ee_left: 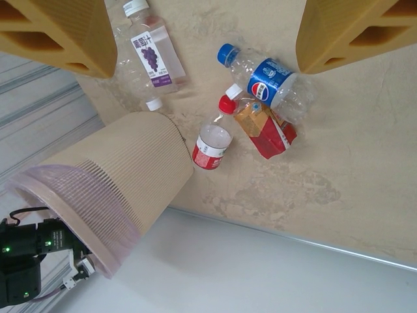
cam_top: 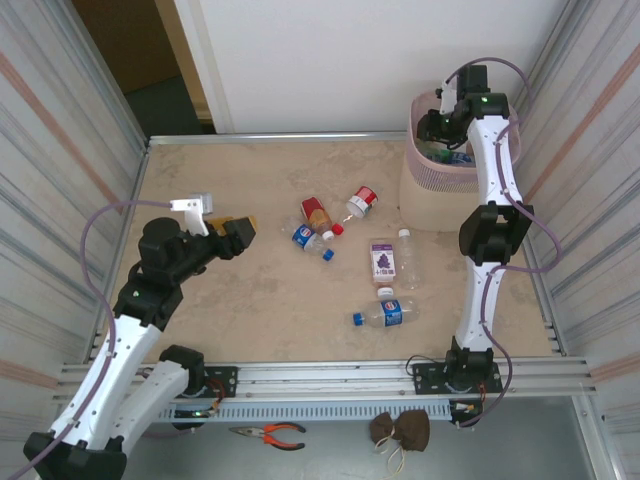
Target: Put the plastic bottles in the bin
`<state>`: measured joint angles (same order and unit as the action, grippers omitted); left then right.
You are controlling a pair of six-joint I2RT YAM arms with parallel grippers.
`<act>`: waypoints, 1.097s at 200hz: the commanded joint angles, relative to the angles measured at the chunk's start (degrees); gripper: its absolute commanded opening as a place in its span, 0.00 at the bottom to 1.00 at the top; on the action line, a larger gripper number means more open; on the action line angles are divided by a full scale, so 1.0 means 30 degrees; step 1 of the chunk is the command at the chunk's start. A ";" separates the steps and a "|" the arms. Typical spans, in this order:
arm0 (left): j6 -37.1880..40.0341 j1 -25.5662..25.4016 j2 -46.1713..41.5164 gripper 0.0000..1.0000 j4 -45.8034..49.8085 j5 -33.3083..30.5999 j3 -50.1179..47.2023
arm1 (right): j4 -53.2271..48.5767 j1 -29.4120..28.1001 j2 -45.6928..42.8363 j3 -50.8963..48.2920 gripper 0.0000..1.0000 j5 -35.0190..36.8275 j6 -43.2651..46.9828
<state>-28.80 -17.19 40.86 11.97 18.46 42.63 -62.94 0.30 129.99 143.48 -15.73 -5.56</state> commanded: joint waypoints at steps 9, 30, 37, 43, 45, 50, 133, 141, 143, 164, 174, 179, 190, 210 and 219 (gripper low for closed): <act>-0.0303 0.0207 0.0198 0.73 -0.0528 0.0456 0.0291 | -0.0483 0.0068 -0.0123 0.0249 0.44 0.0096 -0.0501; -0.0300 0.0211 0.0449 0.73 -0.0655 0.0611 0.0350 | -0.0357 0.0217 -0.1042 0.0250 0.49 0.0291 -0.0800; -0.0303 0.0194 0.0491 0.73 -0.0653 0.0662 0.0376 | -0.0327 0.0251 -0.1368 0.0253 0.51 0.0358 -0.0903; -0.0317 0.0207 0.0546 0.73 -0.0678 0.0690 0.0354 | -0.0320 0.0295 -0.1645 0.0251 0.52 0.0378 -0.0956; -0.0336 0.0211 0.0556 0.73 -0.0686 0.0700 0.0351 | -0.0313 0.0286 -0.1745 0.0250 0.52 0.0415 -0.1002; -0.0379 0.0209 0.0601 0.73 -0.0706 0.0730 0.0350 | -0.0291 0.0284 -0.1977 0.0261 0.52 0.0438 -0.1009; -0.1043 0.0204 0.3162 0.66 0.0809 0.1156 0.1251 | -0.0374 0.0040 -0.6072 -0.0491 0.54 0.1473 -0.1133; -0.1199 0.0196 0.3455 0.66 0.0914 0.1130 0.1300 | -0.0224 -0.0031 -0.6567 -0.0896 0.54 0.1556 -0.1152; -0.1245 0.0216 0.3539 0.66 0.0950 0.1139 0.1291 | -0.0208 -0.0052 -0.6733 -0.0952 0.54 0.1596 -0.1146; -0.1870 0.0088 0.4337 0.64 0.1276 0.0731 0.1455 | -0.0182 -0.0382 -0.7972 -0.1667 0.54 0.1999 -0.1149; -0.2139 -0.0169 0.4783 0.65 0.1367 0.0338 0.1529 | -0.0134 -0.0641 -0.8621 -0.2099 0.54 0.2199 -0.1104; -0.2279 -0.0390 0.5025 0.64 0.1533 0.0036 0.1615 | -0.0075 -0.0749 -0.8951 -0.2412 0.54 0.2333 -0.1053; -0.2538 -0.0951 0.5699 0.65 0.1996 -0.0781 0.1943 | 0.0141 -0.1065 -0.9720 -0.3117 0.54 0.2569 -0.0989; -0.2971 -0.2139 0.7151 0.66 0.2802 -0.2160 0.2843 | 0.0728 -0.1500 -1.1196 -0.4642 0.54 0.2852 -0.1068; -0.3391 -0.2551 0.7896 0.67 0.3285 -0.2817 0.3314 | 0.1025 -0.1740 -1.1869 -0.5333 0.54 0.2927 -0.1116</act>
<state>-35.51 -21.96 60.80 17.67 16.10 48.21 -62.17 -3.46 99.94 131.68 -8.82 -8.51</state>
